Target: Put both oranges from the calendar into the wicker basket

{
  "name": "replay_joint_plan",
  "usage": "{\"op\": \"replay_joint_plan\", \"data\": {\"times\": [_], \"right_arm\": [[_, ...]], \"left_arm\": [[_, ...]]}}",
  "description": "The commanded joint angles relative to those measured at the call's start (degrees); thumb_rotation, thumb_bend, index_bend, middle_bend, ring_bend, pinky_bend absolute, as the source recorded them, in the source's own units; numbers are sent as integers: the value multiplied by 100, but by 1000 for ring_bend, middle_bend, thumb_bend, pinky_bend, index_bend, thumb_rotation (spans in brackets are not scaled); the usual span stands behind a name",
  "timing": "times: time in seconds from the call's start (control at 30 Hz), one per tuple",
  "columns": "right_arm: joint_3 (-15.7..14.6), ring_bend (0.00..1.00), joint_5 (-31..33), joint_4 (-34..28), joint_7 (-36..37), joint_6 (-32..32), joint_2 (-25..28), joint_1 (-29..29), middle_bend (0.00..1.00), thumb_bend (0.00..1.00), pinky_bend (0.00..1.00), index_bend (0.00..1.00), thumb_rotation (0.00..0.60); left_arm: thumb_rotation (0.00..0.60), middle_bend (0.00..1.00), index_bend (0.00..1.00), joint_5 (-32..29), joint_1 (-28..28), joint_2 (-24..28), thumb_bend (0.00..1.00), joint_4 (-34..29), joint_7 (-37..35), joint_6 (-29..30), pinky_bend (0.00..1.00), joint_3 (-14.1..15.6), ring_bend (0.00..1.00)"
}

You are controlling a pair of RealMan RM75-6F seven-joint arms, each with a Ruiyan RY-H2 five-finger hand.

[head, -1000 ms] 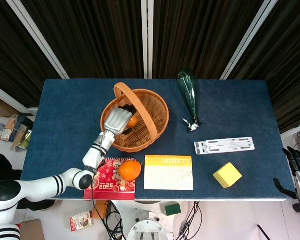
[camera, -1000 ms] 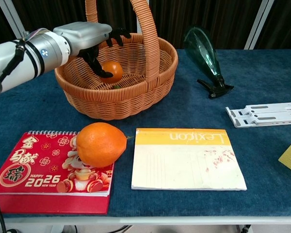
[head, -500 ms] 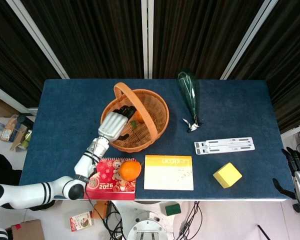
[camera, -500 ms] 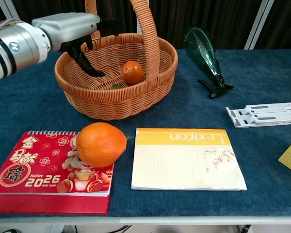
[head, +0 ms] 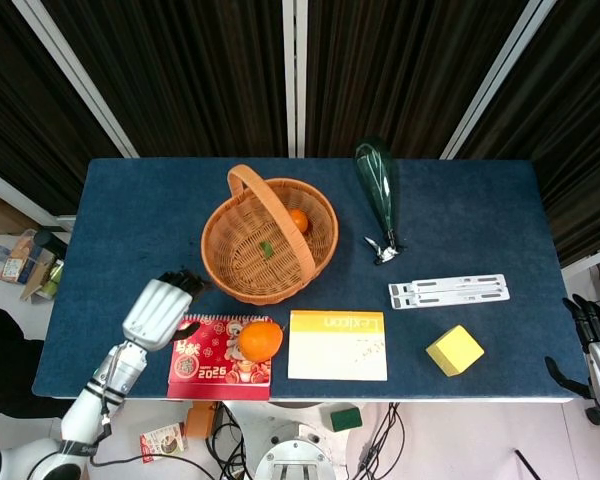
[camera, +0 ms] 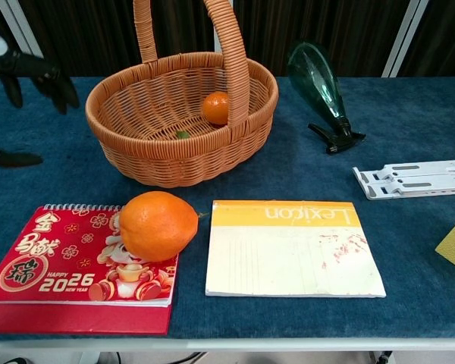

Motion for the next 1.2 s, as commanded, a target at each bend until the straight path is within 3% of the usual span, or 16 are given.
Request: {"op": "replay_joint_plan", "data": {"times": [0.03,0.23,0.33,0.4,0.87,1.1,1.2], "right_arm": [[-6,0,-3,-7,-21,-23,-6,10,0,326,0,0,600],[-14,0,-18,-5,-14,-16,-3,7,0,326,0,0,600],[-13,0,-18,5,18,0,4,-1,0,326,0,0,600],[-14,0,-21,16,41,2,11,-2,0,326,0,0,600],[-9,0,12,16,3,-54,-2,22,0,326,0,0,600],[-6,0,23,21,-3,-69,-5,28,0,326,0,0,600],[-1,0,32,24,10,-62,-1,26,0,326,0,0,600]], "left_arm": [[600,382,377,433,354,6,154,5,-201,134,413,392,309],[600,374,361,469,458,-493,141,503,-437,-161,411,438,308],[579,208,140,138,367,-610,128,679,-483,-576,332,367,183],[552,145,76,-1,313,-736,123,802,-659,-768,292,271,124],[474,120,56,-21,70,-1494,109,1410,-1117,-1338,266,-65,105],[477,118,58,-104,-65,-1819,104,1533,-1021,-1482,271,-244,105],[543,119,62,-251,-63,-2028,106,1599,-685,-1422,277,-312,105]]}}
